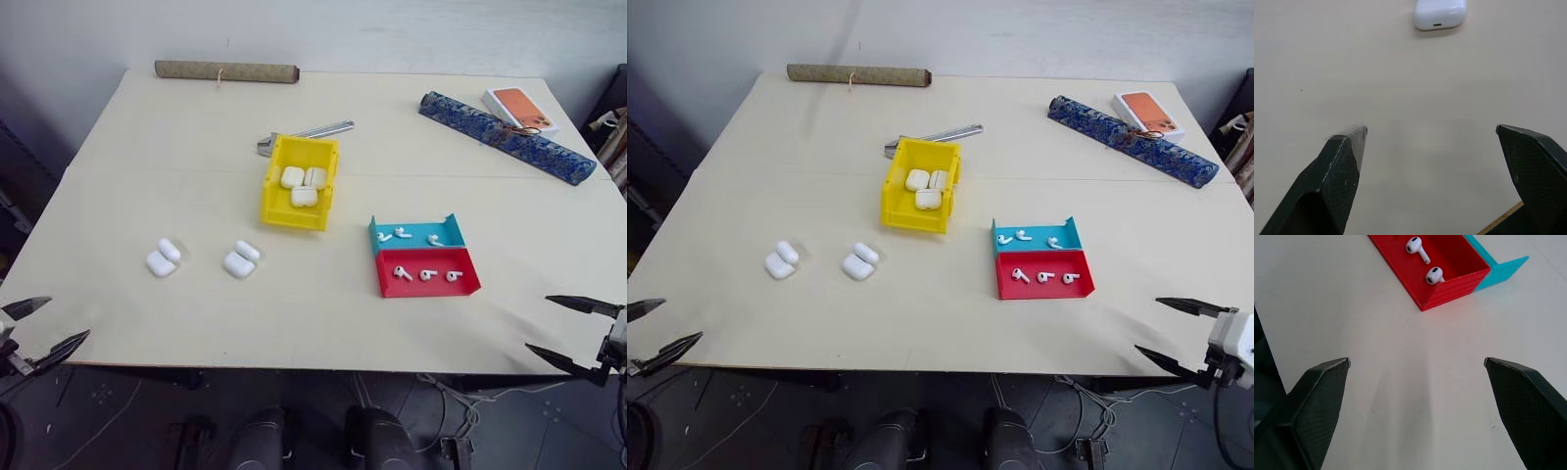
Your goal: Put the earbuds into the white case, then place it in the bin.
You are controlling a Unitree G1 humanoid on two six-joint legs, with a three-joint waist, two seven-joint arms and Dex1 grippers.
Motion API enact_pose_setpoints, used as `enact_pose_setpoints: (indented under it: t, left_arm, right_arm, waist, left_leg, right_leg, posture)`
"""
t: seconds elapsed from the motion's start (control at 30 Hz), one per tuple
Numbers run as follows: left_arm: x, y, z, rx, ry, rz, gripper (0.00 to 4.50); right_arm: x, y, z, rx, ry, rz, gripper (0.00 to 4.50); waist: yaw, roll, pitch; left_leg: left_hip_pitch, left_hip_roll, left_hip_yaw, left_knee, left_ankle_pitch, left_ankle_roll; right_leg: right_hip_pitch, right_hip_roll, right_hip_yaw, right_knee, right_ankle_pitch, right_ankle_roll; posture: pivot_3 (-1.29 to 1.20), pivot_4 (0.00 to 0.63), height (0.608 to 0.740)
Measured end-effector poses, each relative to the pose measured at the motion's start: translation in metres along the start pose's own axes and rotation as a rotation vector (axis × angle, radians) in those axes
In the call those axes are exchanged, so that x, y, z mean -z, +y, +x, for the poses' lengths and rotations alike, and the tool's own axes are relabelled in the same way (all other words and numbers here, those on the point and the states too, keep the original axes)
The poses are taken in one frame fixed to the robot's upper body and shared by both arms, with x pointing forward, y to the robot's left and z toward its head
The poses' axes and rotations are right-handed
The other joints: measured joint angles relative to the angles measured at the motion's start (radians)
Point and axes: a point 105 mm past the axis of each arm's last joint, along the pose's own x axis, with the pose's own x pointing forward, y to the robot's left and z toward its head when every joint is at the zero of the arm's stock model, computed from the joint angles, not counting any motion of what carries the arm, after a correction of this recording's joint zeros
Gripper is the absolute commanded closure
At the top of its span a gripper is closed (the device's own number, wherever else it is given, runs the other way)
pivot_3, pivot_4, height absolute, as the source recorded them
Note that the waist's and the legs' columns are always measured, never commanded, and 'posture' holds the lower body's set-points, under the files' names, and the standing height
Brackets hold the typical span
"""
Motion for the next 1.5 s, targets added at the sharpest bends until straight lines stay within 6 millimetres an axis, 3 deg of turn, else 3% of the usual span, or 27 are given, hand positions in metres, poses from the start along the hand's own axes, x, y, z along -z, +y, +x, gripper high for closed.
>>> enact_pose_setpoints:
  t: [0.2,0.27,0.37,0.5,0.63,0.7,0.83,0.93,1.0,1.1,1.23,1.5]
  left_arm:
    - [-0.003,0.000,0.003,-0.026,-0.012,-0.030,0.04]
    - [0.000,0.002,0.000,-0.037,-0.007,-0.096,0.04]
    - [0.009,0.016,-0.011,-0.100,0.079,-0.266,0.04]
    - [0.019,0.042,-0.037,-0.260,0.166,-0.387,0.04]
    - [0.040,0.026,-0.052,-0.217,0.286,-0.507,0.04]
    - [0.041,0.021,-0.053,-0.192,0.312,-0.537,0.04]
    - [0.004,0.024,-0.036,-0.113,0.228,-0.492,0.04]
    - [-0.056,0.031,-0.001,-0.020,0.109,-0.388,0.04]
    - [-0.091,0.025,0.018,0.102,0.095,-0.320,0.04]
    - [-0.114,0.011,0.042,0.279,0.166,-0.246,0.04]
    - [-0.117,0.006,0.074,0.379,0.268,-0.197,0.04]
    - [-0.095,0.003,0.120,0.434,0.530,-0.075,0.04]
  right_arm:
    - [-0.012,-0.004,0.012,-0.007,-0.053,-0.037,0.00]
    - [-0.027,-0.003,0.030,-0.017,-0.135,-0.067,0.00]
    - [-0.070,0.000,0.053,0.022,-0.413,-0.106,0.00]
    - [-0.099,0.016,0.065,-0.044,-0.531,-0.096,0.00]
    - [-0.113,0.031,0.077,-0.074,-0.633,-0.101,0.00]
    - [-0.114,0.036,0.081,-0.096,-0.652,-0.108,0.00]
    - [-0.109,0.035,0.081,-0.141,-0.633,-0.114,0.00]
    - [-0.100,0.026,0.080,-0.141,-0.606,-0.088,0.00]
    - [-0.101,0.024,0.080,-0.153,-0.610,-0.102,0.00]
    - [-0.100,0.021,0.080,-0.154,-0.615,-0.105,0.00]
    - [-0.099,0.018,0.081,-0.147,-0.618,-0.113,0.00]
    - [-0.111,0.023,0.083,-0.136,-0.626,-0.127,0.00]
  waist:
    - [0.000,0.000,0.000]
    - [-0.001,0.000,0.000]
    - [-0.006,-0.001,0.000]
    - [0.002,-0.001,0.000]
    - [0.001,-0.003,-0.001]
    - [0.003,-0.003,-0.001]
    - [0.015,-0.004,-0.001]
    - [0.026,-0.004,-0.001]
    - [0.024,-0.004,-0.001]
    - [0.018,-0.002,0.000]
    - [0.001,-0.002,0.001]
    - [0.003,-0.005,0.002]
  left_leg:
    - [0.000,0.000,0.000,0.000,0.000,0.000]
    - [0.001,0.000,0.000,0.000,0.000,0.000]
    - [0.001,0.002,0.000,0.000,0.001,0.000]
    - [0.001,0.001,0.000,0.000,0.001,0.001]
    - [0.001,0.001,0.001,0.000,0.000,-0.001]
    - [0.001,0.001,0.001,0.001,-0.002,-0.003]
    - [0.002,0.001,0.001,0.002,-0.002,-0.004]
    - [0.002,0.000,0.001,0.002,-0.001,-0.005]
    - [0.002,0.000,0.003,0.002,-0.001,-0.005]
    - [0.007,0.000,0.012,-0.001,0.002,0.001]
    - [0.010,0.003,0.020,-0.002,0.002,0.000]
    - [0.011,0.006,0.027,0.001,0.002,0.001]
  right_leg:
    - [0.000,0.000,0.000,0.001,0.000,0.000]
    - [0.000,0.000,0.001,0.001,0.000,0.000]
    - [-0.001,0.001,0.000,0.007,0.000,0.000]
    - [-0.001,0.001,0.001,0.009,0.000,0.000]
    - [-0.002,0.001,0.002,0.008,0.000,0.000]
    - [-0.002,0.000,0.003,0.008,0.000,0.000]
    - [-0.003,0.000,0.006,0.007,0.000,0.000]
    - [-0.003,0.000,0.008,0.008,0.000,-0.001]
    - [-0.004,0.001,0.009,0.009,0.000,-0.001]
    - [-0.004,0.003,0.013,0.013,0.000,-0.001]
    - [-0.005,0.016,0.019,0.014,0.000,0.000]
    - [-0.007,0.018,0.026,0.016,0.000,0.000]
  posture:
    - [0.00,0.150,0.740]
    - [0.00,0.150,0.740]
    - [0.00,0.150,0.740]
    - [0.00,0.150,0.740]
    - [0.00,0.150,0.740]
    - [0.00,0.150,0.740]
    - [0.00,0.150,0.740]
    - [0.00,0.150,0.740]
    - [0.00,0.150,0.740]
    - [0.00,0.150,0.740]
    - [0.00,0.150,0.740]
    - [0.00,0.150,0.740]
